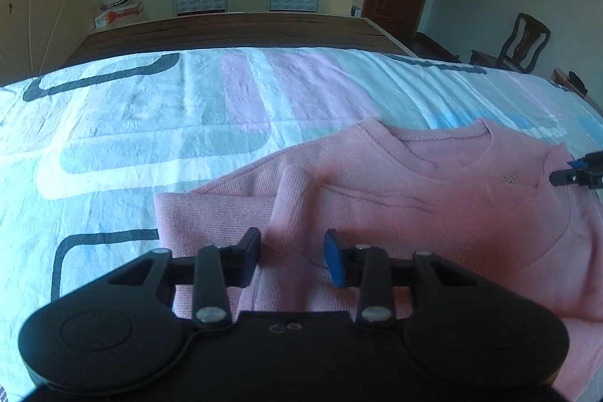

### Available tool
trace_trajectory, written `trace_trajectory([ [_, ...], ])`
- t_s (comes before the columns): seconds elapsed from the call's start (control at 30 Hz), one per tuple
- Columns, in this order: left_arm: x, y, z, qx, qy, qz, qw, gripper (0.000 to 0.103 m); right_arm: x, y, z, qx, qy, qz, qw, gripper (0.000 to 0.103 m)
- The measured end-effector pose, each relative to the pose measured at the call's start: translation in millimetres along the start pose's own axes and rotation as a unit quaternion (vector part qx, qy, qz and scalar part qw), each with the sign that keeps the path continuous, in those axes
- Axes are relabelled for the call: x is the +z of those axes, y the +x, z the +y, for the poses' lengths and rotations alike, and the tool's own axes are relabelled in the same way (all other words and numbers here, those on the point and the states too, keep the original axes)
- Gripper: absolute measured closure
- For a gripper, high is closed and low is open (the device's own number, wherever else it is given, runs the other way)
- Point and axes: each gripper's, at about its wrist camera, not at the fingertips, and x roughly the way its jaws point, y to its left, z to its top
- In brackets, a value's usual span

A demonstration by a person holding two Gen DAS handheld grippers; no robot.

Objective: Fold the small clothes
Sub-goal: 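Lift the hem with both tools and fold it over onto the collar, then open both tools and withdraw them from the folded sweatshirt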

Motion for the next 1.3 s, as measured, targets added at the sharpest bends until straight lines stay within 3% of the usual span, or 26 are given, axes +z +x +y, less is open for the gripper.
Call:
trace_trajectory([
  [0.03, 0.2, 0.3, 1.8, 0.002, -0.006, -0.002, 1.0, 0.078, 0.6, -0.3, 1.4, 0.003, -0.003, 0.001, 1.0, 0.089],
  [0.1, 0.5, -2.8, 2.4, 0.004, -0.016, -0.011, 0.9998, 0.09, 0.2, -3.7, 3.6, 0.001, -0.012, 0.001, 1.0, 0.092],
  [0.23, -0.6, -22.8, 1.7, 0.005, -0.046, -0.06, 0.9971, 0.093, -2.2, -23.7, 2.6, -0.001, 0.003, -0.038, 0.999, 0.095],
  [0.4, 5.7, -51.3, 17.1, 0.034, -0.133, -0.145, 0.9799, 0.094, 8.6, -60.3, -19.2, -0.028, 0.087, -0.131, 0.987, 0.096],
  [0.57, 15.0, -28.3, 15.2, 0.071, -0.171, -0.138, 0.973, 0.094, 25.1, -34.1, -25.7, -0.07, 0.114, -0.123, 0.983, 0.101],
  [0.7, 5.0, 0.9, 2.7, 0.118, -0.128, -0.079, 0.9817, 0.093, 23.5, -2.8, -21.5, -0.099, 0.099, -0.084, 0.986, 0.101],
  [0.8, -6.3, 4.1, 1.1, 0.131, -0.109, -0.059, 0.9836, 0.081, 14.9, 1.9, -30.7, -0.088, 0.119, -0.071, 0.987, 0.098],
  [0.83, -6.5, 1.4, 1.4, 0.135, -0.107, -0.057, 0.9834, 0.078, 13.9, -1.4, -31.4, -0.09, 0.117, -0.074, 0.986, 0.085],
  [0.87, -6.8, -1.8, 2.6, 0.137, -0.106, -0.056, 0.9832, 0.067, 13.7, -5.6, -31.3, -0.099, 0.113, -0.079, 0.986, 0.069],
  [0.9, -7.9, -6.1, 4.0, 0.141, -0.108, -0.058, 0.9824, 0.052, 12.6, -11.5, -30.5, -0.112, 0.106, -0.087, 0.984, 0.066],
  [0.93, -10.3, -13.0, 4.3, 0.15, -0.112, -0.062, 0.9803, 0.045, 11.6, -17.4, -30.0, -0.115, 0.104, -0.096, 0.983, 0.066],
  [1.07, -24.1, -45.1, -1.7, 0.149, -0.104, -0.084, 0.9797, 0.044, 5.5, -42.1, -15.5, -0.089, 0.094, -0.117, 0.985, 0.066],
  [1.17, -35.2, -62.9, -21.5, 0.128, -0.068, -0.094, 0.9849, 0.044, -5.3, -42.4, 10.4, -0.065, 0.054, -0.097, 0.992, 0.066],
  [1.3, -53.0, -57.3, -43.0, 0.108, -0.045, -0.055, 0.9916, 0.044, -17.4, -18.0, 34.9, -0.085, 0.007, -0.058, 0.995, 0.066],
])
